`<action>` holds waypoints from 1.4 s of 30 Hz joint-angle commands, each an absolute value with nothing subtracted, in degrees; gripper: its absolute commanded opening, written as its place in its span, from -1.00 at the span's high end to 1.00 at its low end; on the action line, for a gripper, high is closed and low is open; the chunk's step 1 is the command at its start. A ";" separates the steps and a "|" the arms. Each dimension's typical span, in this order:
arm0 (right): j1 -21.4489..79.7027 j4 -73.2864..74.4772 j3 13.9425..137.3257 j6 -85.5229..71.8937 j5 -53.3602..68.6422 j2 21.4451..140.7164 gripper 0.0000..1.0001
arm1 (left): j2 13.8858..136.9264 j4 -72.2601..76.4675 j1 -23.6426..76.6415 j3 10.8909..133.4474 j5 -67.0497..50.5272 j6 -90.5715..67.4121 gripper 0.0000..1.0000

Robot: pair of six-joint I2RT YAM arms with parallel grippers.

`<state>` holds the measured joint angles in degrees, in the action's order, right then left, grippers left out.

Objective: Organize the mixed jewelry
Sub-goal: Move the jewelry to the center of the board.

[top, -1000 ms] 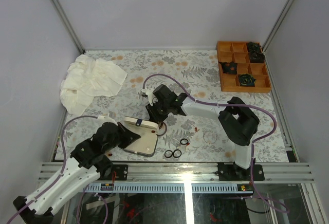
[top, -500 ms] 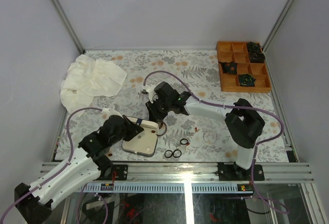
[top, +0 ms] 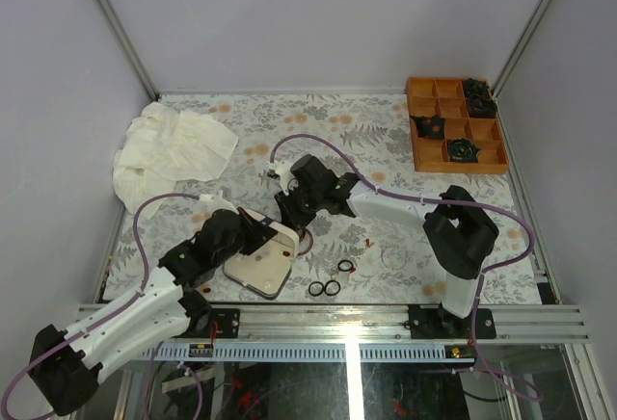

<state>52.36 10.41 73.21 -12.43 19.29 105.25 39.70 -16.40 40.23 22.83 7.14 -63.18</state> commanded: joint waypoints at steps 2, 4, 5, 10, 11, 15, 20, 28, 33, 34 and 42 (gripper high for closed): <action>52.87 8.80 73.68 -12.00 20.93 101.97 0.39 | 40.48 -7.89 41.16 22.77 9.53 -62.62 1.00; 52.85 8.86 73.74 -11.96 20.96 101.87 0.40 | 40.63 -7.26 41.54 22.85 9.79 -62.82 1.00; 52.83 8.83 73.73 -11.93 20.92 101.79 0.40 | 40.67 -6.95 41.70 22.84 10.05 -62.96 1.00; 52.86 8.88 73.91 -11.82 20.74 101.50 0.40 | 41.01 -5.41 42.65 22.80 10.88 -63.49 1.00; 52.84 8.93 73.94 -11.86 20.79 101.43 0.40 | 41.23 -5.04 42.83 22.73 10.95 -63.58 1.00; 52.80 9.10 74.03 -11.75 20.50 101.11 0.40 | 42.37 -3.39 43.56 22.89 11.37 -63.87 1.00; 52.42 9.49 73.81 -11.39 20.08 100.62 0.40 | 44.03 -1.40 44.40 23.13 11.74 -64.07 1.00; 51.02 9.59 72.67 -10.84 20.00 99.39 0.40 | 46.75 1.71 45.82 23.54 12.36 -64.42 1.00; 49.99 9.58 72.02 -10.75 20.12 98.67 0.40 | 48.29 3.45 46.71 23.95 12.73 -64.43 1.00; 49.75 9.53 71.91 -10.79 20.13 98.50 0.40 | 48.62 3.89 46.80 23.96 12.69 -64.42 1.00; 48.58 9.63 71.27 -10.59 20.13 98.20 0.32 | 49.18 5.14 47.28 23.57 12.65 -64.31 1.00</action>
